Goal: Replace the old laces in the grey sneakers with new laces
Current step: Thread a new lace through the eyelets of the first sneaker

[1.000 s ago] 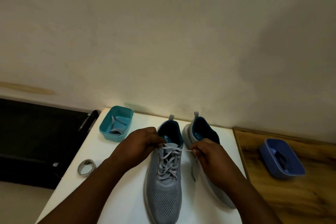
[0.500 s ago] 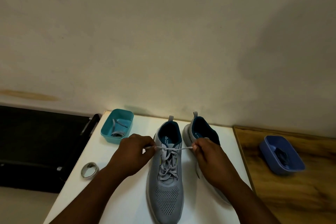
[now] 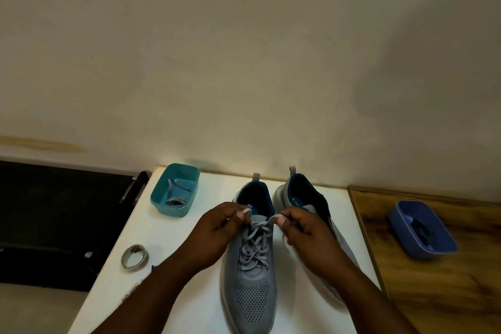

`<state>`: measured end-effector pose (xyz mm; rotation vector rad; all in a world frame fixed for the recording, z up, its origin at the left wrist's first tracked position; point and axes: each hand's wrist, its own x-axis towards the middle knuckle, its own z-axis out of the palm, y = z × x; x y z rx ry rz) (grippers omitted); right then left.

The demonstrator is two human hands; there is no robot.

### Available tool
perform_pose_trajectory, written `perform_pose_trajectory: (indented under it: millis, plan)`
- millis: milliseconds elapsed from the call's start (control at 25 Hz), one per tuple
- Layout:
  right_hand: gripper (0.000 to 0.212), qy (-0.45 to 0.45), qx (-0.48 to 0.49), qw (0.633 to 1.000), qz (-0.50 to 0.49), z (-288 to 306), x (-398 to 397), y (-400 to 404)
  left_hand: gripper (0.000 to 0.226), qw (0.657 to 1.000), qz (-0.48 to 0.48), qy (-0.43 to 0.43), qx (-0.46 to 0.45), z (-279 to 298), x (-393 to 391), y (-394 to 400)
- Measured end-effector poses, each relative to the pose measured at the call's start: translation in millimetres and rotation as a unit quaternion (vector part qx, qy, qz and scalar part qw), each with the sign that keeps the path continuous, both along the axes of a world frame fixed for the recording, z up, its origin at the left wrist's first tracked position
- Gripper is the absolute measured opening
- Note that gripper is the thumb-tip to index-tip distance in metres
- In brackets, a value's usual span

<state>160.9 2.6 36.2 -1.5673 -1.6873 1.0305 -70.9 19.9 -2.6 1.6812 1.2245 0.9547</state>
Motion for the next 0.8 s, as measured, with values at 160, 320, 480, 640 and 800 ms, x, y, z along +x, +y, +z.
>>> perform_pose_trajectory:
  millis: [160,320,480,640,800]
  plan:
    - [0.025,0.195,-0.109,0.973,-0.064,-6.0,-10.7,0.3,0.025,1.0,0.01,0.017,0.02,1.3,-1.5,3.4]
    - [0.024,0.4,-0.174,0.896,-0.079,-5.0,-12.4,2.9,0.036,0.962,0.023,-0.198,-0.187,6.7,5.4,-2.1]
    - [0.023,0.479,-0.191,0.852,-0.09,-9.1,-15.4,1.0,0.036,0.923,0.028,-0.292,-0.251,-2.9,8.7,-9.9]
    - [0.025,0.309,-0.111,0.938,-0.115,-20.3,-21.4,-0.4,0.023,0.939,0.045,-0.266,-0.214,-6.7,11.1,-11.8]
    - [0.004,0.185,0.045,0.972,-0.139,-26.6,-33.3,-1.5,0.012,0.958,0.108,-0.229,-0.13,-3.2,21.7,-13.5]
